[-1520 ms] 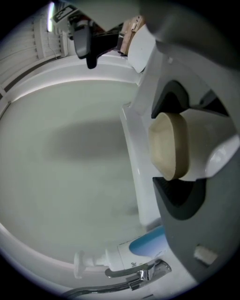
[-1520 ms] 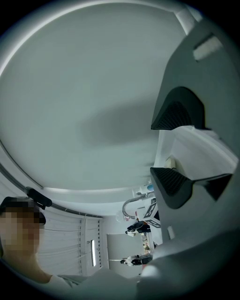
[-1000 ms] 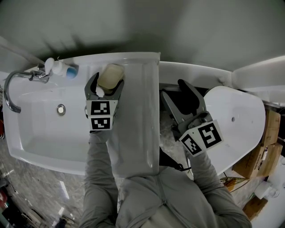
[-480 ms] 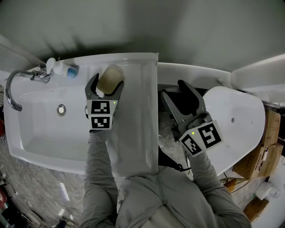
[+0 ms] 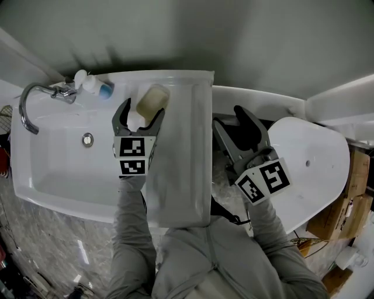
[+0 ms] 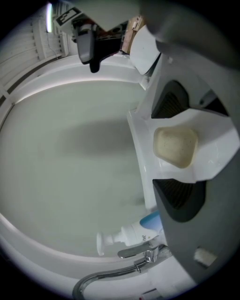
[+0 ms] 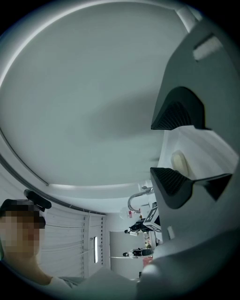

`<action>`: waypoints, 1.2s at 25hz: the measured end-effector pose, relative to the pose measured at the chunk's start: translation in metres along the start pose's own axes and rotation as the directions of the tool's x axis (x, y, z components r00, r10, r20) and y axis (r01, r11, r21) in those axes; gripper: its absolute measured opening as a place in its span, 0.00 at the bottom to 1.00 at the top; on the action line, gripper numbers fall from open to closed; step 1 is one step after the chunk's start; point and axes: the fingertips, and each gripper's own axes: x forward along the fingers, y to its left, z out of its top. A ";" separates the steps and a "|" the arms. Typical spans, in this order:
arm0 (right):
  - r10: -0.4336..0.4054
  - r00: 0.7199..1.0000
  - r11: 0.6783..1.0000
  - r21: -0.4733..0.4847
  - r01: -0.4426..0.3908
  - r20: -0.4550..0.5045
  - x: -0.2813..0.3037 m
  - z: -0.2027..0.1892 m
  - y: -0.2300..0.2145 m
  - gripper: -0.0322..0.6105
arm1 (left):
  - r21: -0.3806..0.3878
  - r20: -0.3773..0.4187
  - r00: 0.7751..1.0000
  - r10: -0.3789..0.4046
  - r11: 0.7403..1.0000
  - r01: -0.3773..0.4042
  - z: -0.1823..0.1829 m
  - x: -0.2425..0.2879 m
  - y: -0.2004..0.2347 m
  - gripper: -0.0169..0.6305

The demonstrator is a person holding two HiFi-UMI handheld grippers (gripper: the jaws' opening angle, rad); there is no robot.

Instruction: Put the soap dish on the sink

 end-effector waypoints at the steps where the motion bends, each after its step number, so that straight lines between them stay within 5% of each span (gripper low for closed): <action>1: 0.003 1.000 1.000 -0.001 -0.003 0.003 0.000 0.001 0.003 0.41 | -0.002 0.007 1.000 0.007 1.000 -0.007 0.000 -0.006 0.002 0.70; 17: 0.019 0.998 0.999 -0.028 -0.018 0.052 -0.015 0.018 0.046 0.41 | -0.054 0.157 0.978 0.135 0.990 -0.128 0.029 -0.112 0.028 0.70; 30: 0.013 0.997 0.999 -0.041 -0.010 0.080 -0.035 0.027 0.077 0.41 | -0.122 0.275 0.935 0.224 0.973 -0.197 0.047 -0.198 0.037 0.70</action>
